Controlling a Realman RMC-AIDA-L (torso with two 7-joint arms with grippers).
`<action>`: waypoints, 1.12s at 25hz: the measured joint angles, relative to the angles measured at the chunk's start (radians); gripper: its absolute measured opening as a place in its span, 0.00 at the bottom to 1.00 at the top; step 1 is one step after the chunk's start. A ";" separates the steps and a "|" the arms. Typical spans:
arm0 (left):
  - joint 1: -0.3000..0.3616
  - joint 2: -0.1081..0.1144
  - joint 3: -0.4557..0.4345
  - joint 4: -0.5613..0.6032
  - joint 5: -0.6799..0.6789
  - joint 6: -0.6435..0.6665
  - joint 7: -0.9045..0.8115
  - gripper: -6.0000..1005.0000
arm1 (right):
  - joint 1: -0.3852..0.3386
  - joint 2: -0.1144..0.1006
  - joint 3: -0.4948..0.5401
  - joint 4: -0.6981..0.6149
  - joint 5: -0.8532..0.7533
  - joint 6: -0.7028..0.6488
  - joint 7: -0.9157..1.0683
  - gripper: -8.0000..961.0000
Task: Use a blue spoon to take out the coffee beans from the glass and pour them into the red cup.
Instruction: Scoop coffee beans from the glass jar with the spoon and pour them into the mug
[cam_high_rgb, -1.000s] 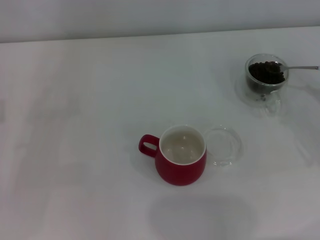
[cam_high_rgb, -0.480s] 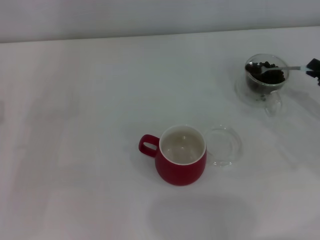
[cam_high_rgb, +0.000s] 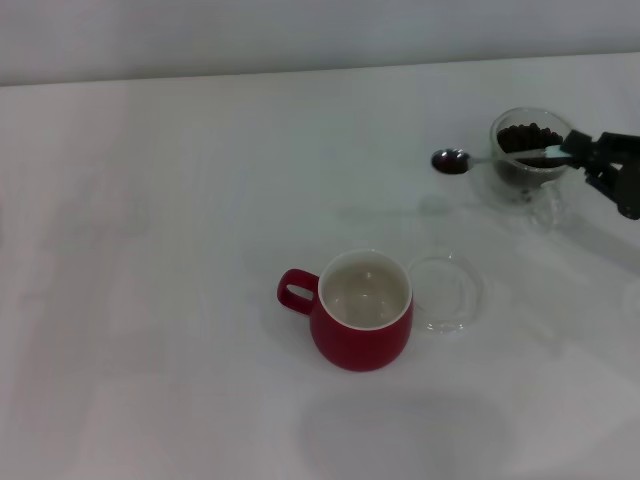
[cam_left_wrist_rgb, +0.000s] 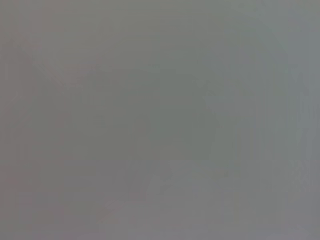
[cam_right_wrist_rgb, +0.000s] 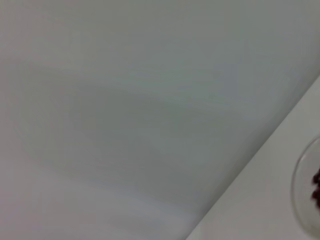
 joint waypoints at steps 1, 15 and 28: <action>0.000 0.000 0.000 0.000 0.000 0.000 0.000 0.50 | -0.002 0.005 0.000 -0.009 -0.007 0.013 -0.003 0.15; -0.005 0.003 -0.001 0.002 -0.002 -0.003 0.000 0.50 | -0.017 0.049 -0.009 -0.023 -0.040 0.077 -0.031 0.15; -0.023 0.005 -0.006 0.026 -0.003 0.005 0.001 0.50 | -0.010 0.054 -0.127 0.024 -0.034 0.084 0.020 0.15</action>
